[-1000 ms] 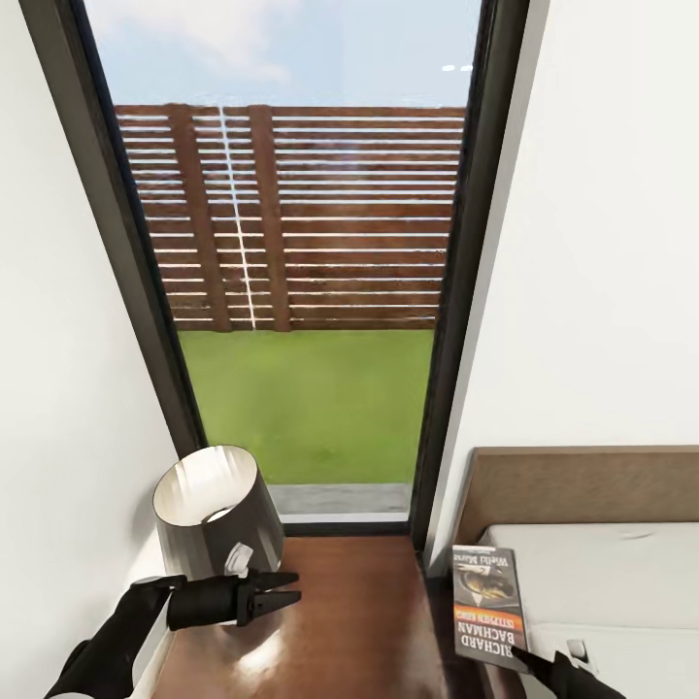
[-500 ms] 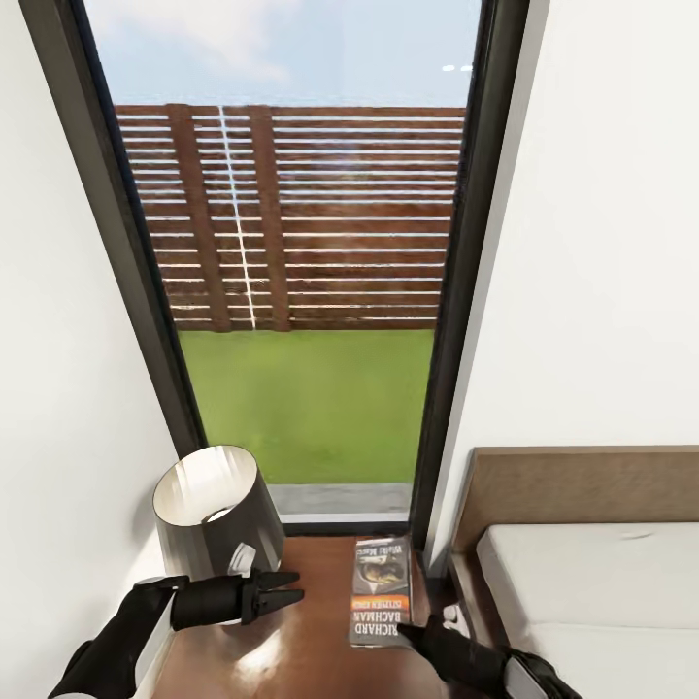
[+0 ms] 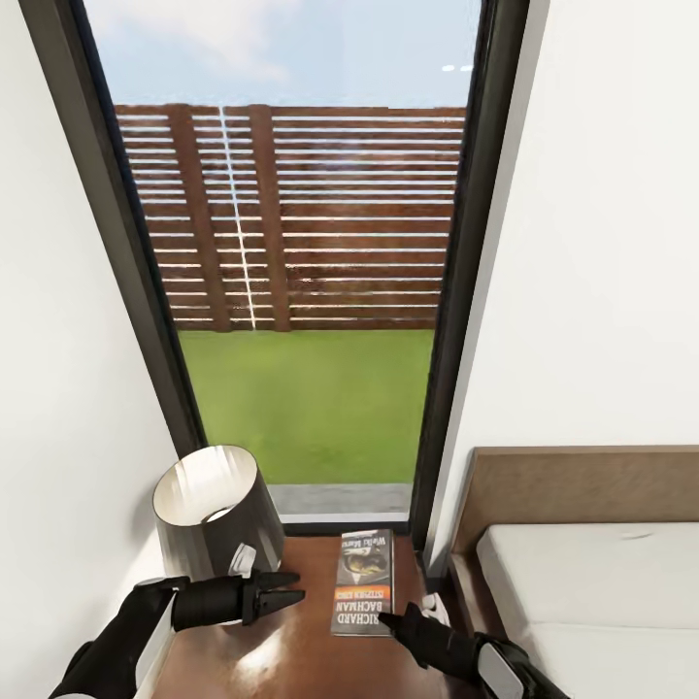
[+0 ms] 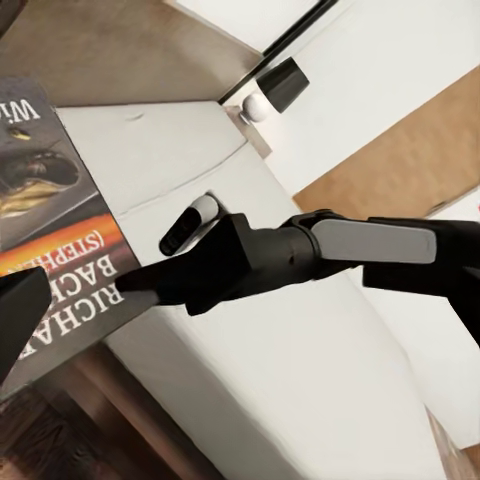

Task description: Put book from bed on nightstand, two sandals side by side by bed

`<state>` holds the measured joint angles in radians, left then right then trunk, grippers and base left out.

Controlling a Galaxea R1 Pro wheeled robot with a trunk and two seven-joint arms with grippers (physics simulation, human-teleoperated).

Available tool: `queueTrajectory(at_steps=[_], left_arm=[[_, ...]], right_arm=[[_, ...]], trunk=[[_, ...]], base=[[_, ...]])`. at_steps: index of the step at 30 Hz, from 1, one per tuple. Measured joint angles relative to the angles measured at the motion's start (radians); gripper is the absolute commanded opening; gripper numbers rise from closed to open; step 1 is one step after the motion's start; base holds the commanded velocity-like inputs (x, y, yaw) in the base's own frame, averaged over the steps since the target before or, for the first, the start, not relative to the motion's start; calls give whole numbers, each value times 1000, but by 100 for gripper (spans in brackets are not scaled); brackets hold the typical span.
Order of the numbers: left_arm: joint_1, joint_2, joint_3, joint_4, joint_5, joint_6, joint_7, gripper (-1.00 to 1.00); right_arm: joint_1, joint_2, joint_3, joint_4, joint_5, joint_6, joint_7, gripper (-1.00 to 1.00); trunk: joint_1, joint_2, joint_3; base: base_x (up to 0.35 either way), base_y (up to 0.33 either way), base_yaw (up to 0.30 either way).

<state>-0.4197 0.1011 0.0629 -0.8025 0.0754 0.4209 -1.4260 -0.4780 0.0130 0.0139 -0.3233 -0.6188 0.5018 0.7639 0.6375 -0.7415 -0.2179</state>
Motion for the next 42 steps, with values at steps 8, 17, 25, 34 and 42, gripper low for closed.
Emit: queueTrajectory(at_steps=[8, 17, 25, 34, 42], left_arm=[[0, -12, 0, 26, 0, -1, 1, 100], [0, -13, 0, 26, 0, -1, 1, 100], [0, -12, 0, 26, -1, -1, 1, 100], [0, -14, 0, 27, -1, 0, 1, 100], [0, -14, 0, 28, -1, 0, 1, 100]], right_arm=[[0, -1, -1, -6, 3, 11, 4, -100], [0, 1, -1, -5, 2, 46, 5, -100], [0, 0, -1, -5, 3, 49, 5, -100], [0, 1, 1, -9, 2, 173, 5, -100], [0, 1, -1, -19, -1, 270, 6, -100]], trunk=[[31, -56, -25], [65, -119, -53], [96, -175, -79], [130, -238, -107], [161, -294, -132]], base=[[0, 0, 0], [0, 0, 0], [0, 0, 0], [0, 0, 0], [0, 0, 0]])
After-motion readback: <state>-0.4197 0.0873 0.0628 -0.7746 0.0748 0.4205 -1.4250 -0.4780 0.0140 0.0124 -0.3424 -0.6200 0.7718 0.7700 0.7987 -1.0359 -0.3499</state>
